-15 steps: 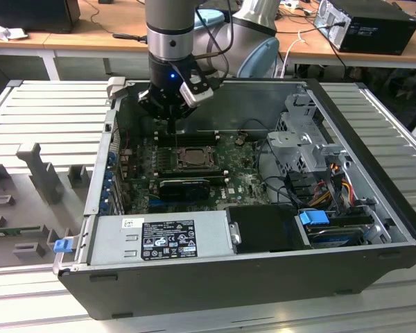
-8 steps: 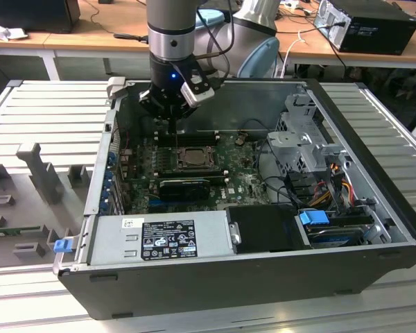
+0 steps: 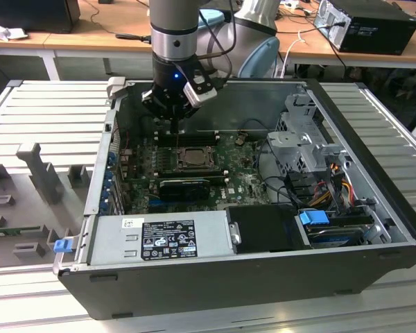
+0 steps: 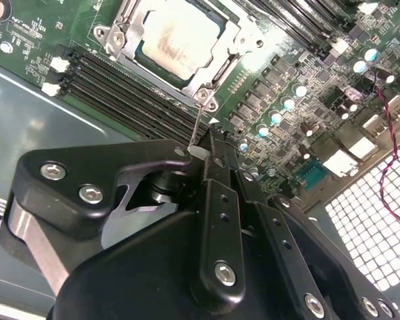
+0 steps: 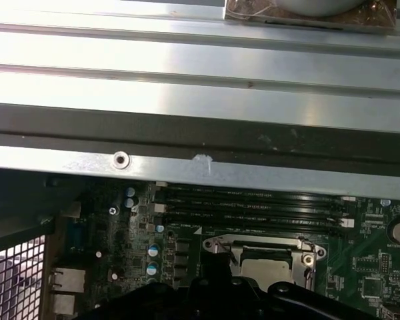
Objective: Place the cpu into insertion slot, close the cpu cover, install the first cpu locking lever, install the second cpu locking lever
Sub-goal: 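Install the first cpu locking lever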
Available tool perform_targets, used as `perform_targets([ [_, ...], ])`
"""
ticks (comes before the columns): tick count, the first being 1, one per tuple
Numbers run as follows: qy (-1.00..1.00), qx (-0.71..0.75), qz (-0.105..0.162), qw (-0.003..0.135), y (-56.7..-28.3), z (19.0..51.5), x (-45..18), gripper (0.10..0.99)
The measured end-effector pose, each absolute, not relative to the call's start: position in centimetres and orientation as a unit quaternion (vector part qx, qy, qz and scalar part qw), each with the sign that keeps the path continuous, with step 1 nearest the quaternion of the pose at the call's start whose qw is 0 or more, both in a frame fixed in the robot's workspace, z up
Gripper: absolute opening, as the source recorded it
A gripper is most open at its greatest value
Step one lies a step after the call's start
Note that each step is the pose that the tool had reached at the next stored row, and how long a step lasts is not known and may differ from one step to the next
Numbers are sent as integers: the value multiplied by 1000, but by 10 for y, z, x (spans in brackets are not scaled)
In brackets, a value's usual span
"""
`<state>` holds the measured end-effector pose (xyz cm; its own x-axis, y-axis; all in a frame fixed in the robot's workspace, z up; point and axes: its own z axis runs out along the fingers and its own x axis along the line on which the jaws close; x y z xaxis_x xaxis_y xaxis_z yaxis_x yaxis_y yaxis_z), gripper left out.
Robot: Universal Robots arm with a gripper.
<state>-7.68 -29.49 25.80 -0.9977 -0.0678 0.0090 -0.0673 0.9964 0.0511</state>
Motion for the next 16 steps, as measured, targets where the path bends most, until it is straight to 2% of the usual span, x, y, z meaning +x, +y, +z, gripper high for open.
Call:
perform_targets([
  [16, -999, 34, -25, 5, -295, 258, -61, 106],
])
